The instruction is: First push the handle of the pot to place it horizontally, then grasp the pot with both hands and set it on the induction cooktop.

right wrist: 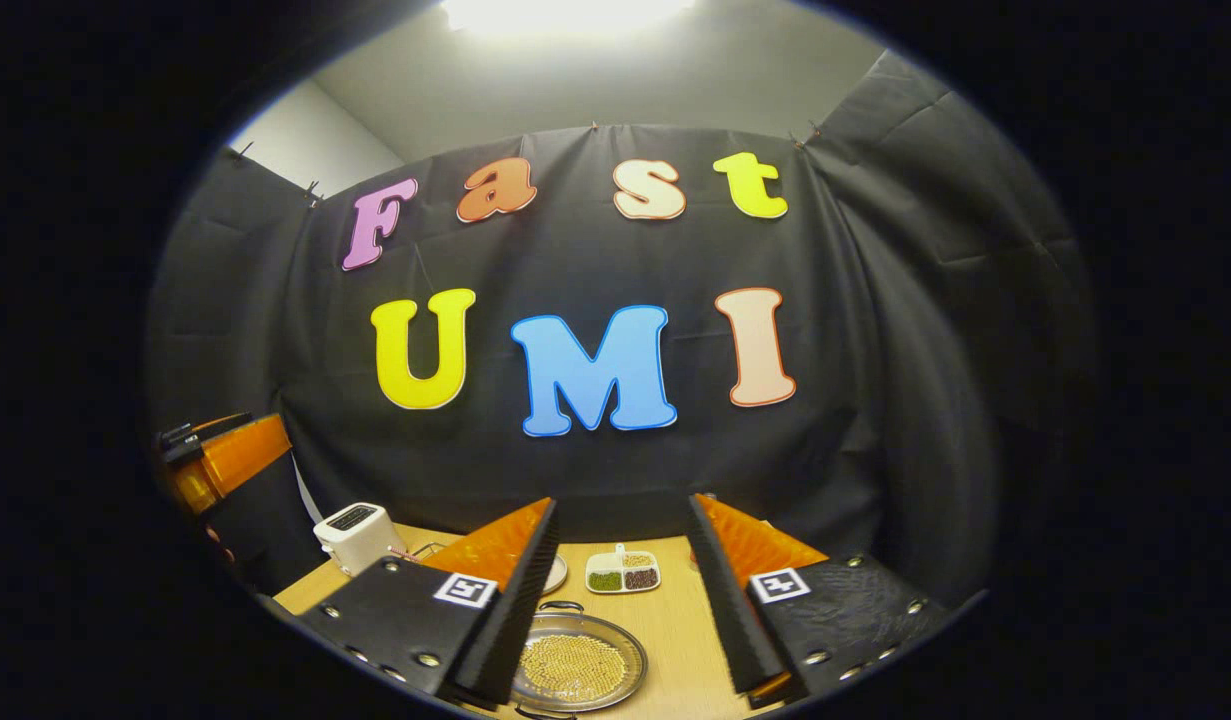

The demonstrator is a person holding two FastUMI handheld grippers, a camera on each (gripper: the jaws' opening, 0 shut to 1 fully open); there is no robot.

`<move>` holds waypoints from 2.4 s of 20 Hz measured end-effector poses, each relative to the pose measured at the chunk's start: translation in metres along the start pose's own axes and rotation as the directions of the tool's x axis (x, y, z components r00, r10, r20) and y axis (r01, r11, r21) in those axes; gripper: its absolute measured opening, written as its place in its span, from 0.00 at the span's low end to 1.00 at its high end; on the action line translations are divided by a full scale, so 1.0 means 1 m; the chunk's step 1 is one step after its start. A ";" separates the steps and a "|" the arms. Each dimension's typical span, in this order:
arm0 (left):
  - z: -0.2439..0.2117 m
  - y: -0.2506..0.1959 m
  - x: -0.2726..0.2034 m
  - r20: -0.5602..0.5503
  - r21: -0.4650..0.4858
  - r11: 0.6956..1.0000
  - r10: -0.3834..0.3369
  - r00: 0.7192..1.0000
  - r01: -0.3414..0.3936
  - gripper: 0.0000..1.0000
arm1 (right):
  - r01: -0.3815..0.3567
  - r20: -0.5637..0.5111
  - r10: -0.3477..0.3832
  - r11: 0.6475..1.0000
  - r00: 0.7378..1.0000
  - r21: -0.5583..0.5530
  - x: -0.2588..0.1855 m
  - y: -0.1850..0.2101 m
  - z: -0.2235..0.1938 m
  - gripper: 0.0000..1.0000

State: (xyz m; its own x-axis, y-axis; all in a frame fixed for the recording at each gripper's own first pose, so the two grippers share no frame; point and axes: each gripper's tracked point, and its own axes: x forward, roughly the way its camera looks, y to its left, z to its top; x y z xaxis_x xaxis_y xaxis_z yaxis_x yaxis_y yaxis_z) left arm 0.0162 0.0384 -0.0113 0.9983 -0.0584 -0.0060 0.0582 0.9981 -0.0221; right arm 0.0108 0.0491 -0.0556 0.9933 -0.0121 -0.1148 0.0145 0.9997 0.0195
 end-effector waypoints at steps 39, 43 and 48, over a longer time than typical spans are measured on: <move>-0.046 0.109 -0.058 -0.100 0.006 0.966 0.257 0.961 -0.258 0.99 | -0.152 -0.853 0.419 0.908 0.313 0.390 -0.062 0.146 -0.352 0.05; -0.054 0.117 -0.056 -0.119 -0.001 0.963 0.268 0.956 -0.270 0.99 | -0.113 -0.868 0.402 0.916 0.293 0.386 -0.057 0.146 -0.370 0.05; -0.057 0.116 -0.049 -0.131 -0.005 0.964 0.262 0.956 -0.264 0.99 | -0.044 -0.864 0.411 0.908 0.291 0.418 -0.051 0.145 -0.386 0.04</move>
State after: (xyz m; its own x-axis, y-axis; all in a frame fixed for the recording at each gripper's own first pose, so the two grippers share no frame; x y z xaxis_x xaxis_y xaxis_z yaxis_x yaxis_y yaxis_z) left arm -0.0268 0.1555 -0.0710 0.9689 0.2024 -0.1421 -0.2079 0.9778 -0.0252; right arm -0.0819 0.2031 -0.4301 0.1965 0.4259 -0.8832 0.0176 0.8991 0.4375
